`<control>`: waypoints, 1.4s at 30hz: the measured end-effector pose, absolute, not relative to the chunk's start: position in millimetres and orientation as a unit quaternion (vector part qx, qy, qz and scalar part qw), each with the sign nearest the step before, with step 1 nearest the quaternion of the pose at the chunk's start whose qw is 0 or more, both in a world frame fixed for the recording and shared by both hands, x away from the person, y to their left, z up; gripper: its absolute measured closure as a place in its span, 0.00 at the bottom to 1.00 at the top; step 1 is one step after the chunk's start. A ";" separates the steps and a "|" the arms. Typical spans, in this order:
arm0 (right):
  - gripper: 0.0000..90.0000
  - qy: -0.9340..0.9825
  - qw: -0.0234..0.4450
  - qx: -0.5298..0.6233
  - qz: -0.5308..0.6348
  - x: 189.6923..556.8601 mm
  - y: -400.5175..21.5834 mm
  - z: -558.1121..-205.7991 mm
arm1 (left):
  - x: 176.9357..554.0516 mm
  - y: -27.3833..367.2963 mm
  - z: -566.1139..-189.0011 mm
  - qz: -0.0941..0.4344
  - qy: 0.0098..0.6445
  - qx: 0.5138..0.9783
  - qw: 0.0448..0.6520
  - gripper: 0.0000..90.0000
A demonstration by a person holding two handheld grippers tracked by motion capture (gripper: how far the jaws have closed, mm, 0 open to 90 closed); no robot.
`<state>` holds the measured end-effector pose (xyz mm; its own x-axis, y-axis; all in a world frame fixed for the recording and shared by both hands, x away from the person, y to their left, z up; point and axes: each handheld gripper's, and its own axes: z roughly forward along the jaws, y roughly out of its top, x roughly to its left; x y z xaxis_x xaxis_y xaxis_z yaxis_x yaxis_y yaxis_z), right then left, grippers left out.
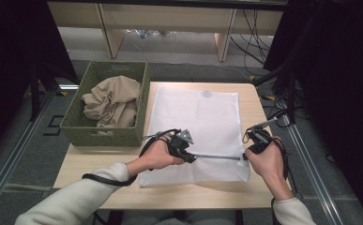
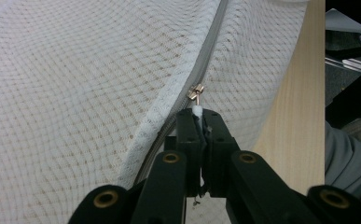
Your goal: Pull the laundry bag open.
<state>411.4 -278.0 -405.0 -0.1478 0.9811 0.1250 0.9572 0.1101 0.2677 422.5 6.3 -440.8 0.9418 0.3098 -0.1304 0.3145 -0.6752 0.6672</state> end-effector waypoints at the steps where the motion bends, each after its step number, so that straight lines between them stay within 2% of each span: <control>1: 0.96 0.744 0.042 0.651 0.143 411.4 -278.0 -405.0 | 422.5 6.7 -440.8 0.000 0.170 0.916 0.363 0.97; 3: 0.97 0.744 0.052 0.651 0.142 410.7 -279.5 -405.1 | 423.3 8.9 -440.8 0.000 0.172 0.916 0.362 0.97; 28: 0.96 0.744 0.051 0.651 0.144 413.5 -285.1 -408.0 | 425.3 25.1 -435.3 0.007 0.176 0.915 0.363 0.97; 29: 0.97 0.723 0.042 0.676 0.134 412.0 -280.2 -404.2 | 425.3 25.4 -434.4 0.009 0.177 0.914 0.364 0.97; 42: 0.96 0.742 0.052 0.651 0.148 413.6 -289.4 -406.5 | 424.8 27.4 -433.6 0.007 0.181 0.911 0.370 0.97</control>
